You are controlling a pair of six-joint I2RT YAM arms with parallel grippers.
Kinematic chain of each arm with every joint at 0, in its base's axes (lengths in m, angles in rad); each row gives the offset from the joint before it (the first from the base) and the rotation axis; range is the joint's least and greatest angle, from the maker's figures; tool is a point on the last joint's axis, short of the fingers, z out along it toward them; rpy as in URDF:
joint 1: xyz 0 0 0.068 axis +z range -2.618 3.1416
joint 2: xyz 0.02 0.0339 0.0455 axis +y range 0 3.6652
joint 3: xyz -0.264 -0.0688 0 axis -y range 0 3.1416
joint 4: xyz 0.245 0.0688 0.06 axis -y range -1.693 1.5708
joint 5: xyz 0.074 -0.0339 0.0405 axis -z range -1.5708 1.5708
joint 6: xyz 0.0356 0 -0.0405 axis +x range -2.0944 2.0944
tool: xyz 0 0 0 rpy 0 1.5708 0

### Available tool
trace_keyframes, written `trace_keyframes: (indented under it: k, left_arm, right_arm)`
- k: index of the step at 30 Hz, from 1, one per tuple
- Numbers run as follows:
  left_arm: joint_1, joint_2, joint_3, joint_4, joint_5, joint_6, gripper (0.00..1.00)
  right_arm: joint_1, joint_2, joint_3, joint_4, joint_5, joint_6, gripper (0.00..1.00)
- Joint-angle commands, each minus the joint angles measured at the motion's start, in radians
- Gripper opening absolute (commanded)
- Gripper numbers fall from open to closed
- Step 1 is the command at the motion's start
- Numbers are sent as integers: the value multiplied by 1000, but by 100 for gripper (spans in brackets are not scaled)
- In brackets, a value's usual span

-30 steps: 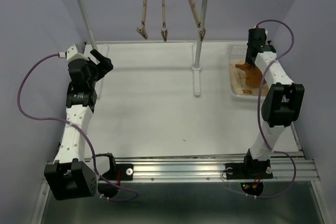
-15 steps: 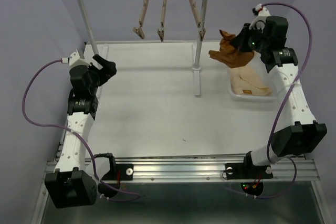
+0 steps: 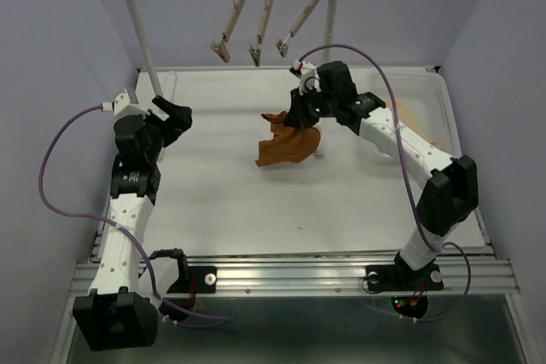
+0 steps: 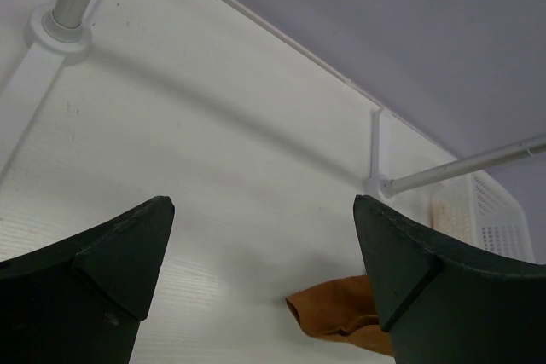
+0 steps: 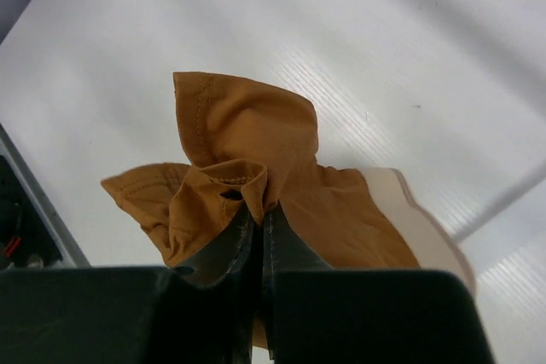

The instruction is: Clip the underwear to the hanger

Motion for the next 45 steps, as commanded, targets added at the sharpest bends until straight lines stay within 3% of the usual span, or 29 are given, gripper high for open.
trace_keyframes:
  k: [1, 5, 6, 8, 9, 10, 14, 19, 23, 32, 37, 43, 45]
  left_arm:
    - [-6, -7, 14, -1, -6, -7, 99]
    - [-6, 1, 14, -3, -19, -11, 99]
    - [-6, 4, 9, -32, -24, -14, 99]
    - [-6, 4, 5, -41, -27, -19, 99]
    - [-9, 10, 5, -59, -27, -19, 99]
    - [-9, 15, 5, -72, -27, -16, 99]
    - [-32, 41, -3, -96, -41, -11, 99]
    - [-137, 125, 23, -96, -99, -11, 99]
    - [-241, 212, 89, -110, -156, -10, 99]
    - [-260, 302, 77, -109, -136, -27, 99]
    - [-260, 297, 40, -109, -144, -24, 99]
    - [-261, 288, 31, -115, -165, -22, 99]
    - [-261, 289, 32, -113, -167, -22, 99]
  right_arm:
    - [57, -22, -105, 206, 95, -45, 2]
    - [66, -122, -395, 322, 118, -4, 14]
    - [66, -150, -450, 326, 130, 33, 25]
    - [66, -243, -580, 318, 157, 80, 54]
    - [66, -278, -613, 315, 161, 111, 97]
    - [66, -314, -639, 310, 161, 122, 100]
    - [66, -432, -664, 287, 238, 142, 100]
    - [66, -409, -574, 254, 396, 193, 100]
    - [109, -264, -476, 183, 367, 136, 100]
    - [378, -34, -305, 31, 508, -203, 100]
    - [401, 130, -204, 5, 742, -159, 97]
    - [401, 195, -182, -61, 874, -97, 91]
    - [401, 200, -210, -66, 900, -74, 80]
